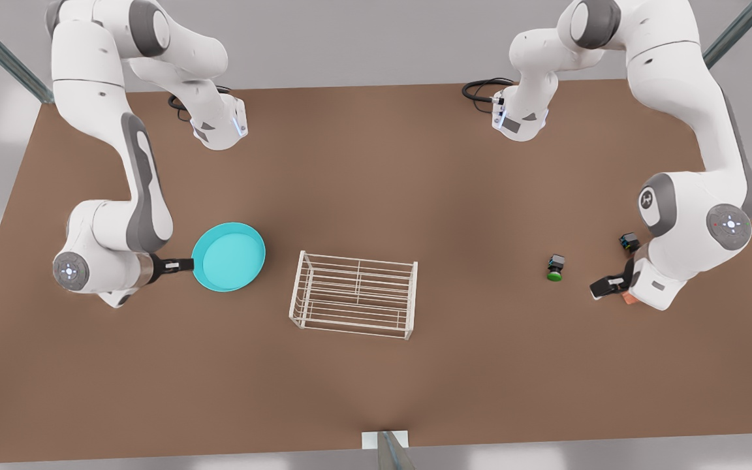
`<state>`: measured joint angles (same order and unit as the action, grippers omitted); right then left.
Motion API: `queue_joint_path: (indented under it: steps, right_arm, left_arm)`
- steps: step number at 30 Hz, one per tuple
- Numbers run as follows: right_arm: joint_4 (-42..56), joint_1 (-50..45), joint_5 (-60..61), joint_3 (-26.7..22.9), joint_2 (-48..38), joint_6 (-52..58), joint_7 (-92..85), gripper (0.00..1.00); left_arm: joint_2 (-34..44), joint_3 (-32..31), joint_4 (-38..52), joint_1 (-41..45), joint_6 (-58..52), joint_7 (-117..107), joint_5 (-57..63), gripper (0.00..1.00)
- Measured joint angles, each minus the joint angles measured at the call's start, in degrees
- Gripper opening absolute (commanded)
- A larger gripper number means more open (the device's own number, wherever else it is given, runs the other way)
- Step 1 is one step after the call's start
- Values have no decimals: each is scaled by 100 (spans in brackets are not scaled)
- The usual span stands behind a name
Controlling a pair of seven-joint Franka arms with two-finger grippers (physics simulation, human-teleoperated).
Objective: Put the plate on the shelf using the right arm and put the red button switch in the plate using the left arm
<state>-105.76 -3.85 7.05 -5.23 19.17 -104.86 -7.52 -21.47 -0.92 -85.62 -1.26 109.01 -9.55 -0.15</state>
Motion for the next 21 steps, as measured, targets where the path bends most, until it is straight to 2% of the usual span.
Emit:
queue_joint_path:
  steps: [4,9,14,16,21]
  right_arm:
    - [-1182,384,266,0,32,-1080,-234,100]
    - [-1454,583,944,-10,423,-1940,-664,100]
    - [-1950,300,1375,-53,32,-2329,-1115,100]
    - [-2221,161,1397,-122,-173,-2457,-1274,100]
    - [-2343,104,1336,-374,8,-2665,-1601,100]
  left_arm:
    - [136,25,-197,-7,-314,101,283,100]
    - [244,114,-601,-442,-522,351,563,100]
    - [269,119,-912,-846,-582,590,611,100]
    - [422,119,-1406,-1000,-470,684,614,100]
    - [469,119,-1897,-1356,-202,927,611,100]
